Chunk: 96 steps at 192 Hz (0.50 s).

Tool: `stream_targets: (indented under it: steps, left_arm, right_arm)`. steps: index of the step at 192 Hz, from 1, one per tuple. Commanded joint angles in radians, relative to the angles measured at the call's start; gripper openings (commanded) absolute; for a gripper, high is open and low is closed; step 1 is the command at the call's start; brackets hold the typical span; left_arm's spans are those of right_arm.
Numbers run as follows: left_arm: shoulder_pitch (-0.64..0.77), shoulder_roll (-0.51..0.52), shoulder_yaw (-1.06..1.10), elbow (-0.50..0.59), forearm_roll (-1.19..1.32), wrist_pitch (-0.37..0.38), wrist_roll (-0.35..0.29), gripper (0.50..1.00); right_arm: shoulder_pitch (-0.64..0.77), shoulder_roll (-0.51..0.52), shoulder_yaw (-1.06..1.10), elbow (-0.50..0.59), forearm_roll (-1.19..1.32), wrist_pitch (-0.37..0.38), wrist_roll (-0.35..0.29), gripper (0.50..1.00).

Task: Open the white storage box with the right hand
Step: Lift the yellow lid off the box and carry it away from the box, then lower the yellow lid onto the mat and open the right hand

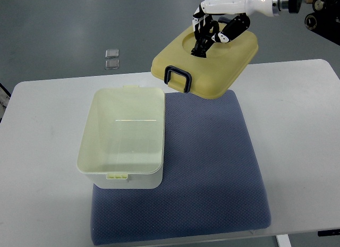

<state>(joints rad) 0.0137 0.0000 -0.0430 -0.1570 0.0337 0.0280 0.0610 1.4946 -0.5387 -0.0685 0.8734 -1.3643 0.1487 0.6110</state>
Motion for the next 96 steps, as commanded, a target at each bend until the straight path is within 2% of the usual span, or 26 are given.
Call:
stream_targets:
  steps: [1,72,96]
  left_arm:
    - [0.000,0.000,0.000,0.000,0.000,0.000,-0.001,1.000]
    - [0.000,0.000,0.000,0.000,0.000,0.000,0.000,1.000]
    - [0.000,0.000,0.000,-0.001,0.000,0.000,-0.001,1.000]
  right_arm:
    - [-0.047,-0.006,-0.001,-0.002,-0.001,-0.027,0.000,0.500]
    - [-0.180,-0.001,-0.002,-0.001,0.001,-0.093,0.000,0.500]
    - [-0.209,0.006,-0.004,0.001,-0.001,-0.095,0.000,0.500]
